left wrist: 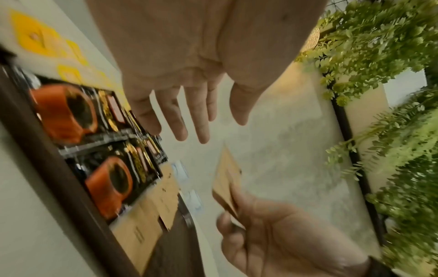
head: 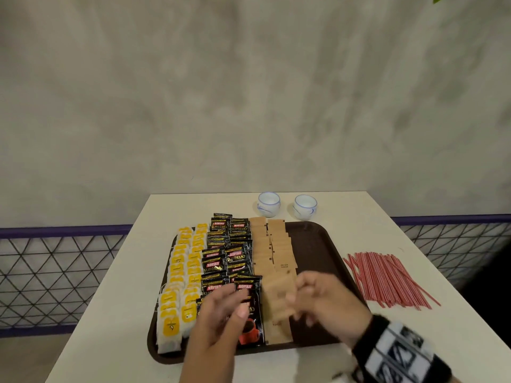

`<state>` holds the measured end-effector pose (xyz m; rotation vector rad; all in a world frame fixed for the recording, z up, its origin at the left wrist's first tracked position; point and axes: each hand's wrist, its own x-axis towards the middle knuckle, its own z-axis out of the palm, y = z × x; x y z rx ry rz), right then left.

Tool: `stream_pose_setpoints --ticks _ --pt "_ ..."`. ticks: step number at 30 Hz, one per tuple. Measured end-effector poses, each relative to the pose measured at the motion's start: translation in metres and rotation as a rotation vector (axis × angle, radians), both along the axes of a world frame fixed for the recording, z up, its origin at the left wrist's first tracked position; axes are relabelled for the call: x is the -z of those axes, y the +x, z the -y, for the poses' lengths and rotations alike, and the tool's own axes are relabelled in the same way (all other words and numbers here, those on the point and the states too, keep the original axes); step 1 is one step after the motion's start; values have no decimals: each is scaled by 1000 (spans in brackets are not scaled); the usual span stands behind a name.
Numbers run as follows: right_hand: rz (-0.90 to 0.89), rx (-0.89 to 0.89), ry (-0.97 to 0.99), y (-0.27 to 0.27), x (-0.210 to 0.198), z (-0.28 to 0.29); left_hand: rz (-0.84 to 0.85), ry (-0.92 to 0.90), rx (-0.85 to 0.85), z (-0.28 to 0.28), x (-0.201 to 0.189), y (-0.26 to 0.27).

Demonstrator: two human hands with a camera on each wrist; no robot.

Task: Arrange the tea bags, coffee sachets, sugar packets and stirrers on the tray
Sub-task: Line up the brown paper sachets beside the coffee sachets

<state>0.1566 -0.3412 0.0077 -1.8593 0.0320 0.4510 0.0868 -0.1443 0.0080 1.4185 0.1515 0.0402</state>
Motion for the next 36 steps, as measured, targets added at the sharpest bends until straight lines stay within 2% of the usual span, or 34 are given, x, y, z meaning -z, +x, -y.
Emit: stream_pose_setpoints --ticks 4,7,11,17,21,25,29,32,36 --pt "-76 346 -44 61 5 16 -1 39 -104 -21 -2 -1" --pt "-174 351 -212 94 24 15 -16 36 -152 -25 2 -3" --pt "-318 406 -256 113 43 5 -54 33 -202 -31 12 -3" --pt "-265 416 -418 117 51 -4 -66 62 -199 -35 16 -2" --pt "-210 338 -512 108 41 -7 -33 101 -181 -30 10 -3" --pt "-205 256 -379 84 -1 11 -44 196 -79 -21 7 -9" --pt "-68 220 -229 18 -47 66 -72 408 176 16 7 -20" --pt "-31 175 -360 -48 -48 122 -110 679 420 62 13 -33" --pt "-220 62 -574 -114 -15 171 -213 921 607 119 26 -43"
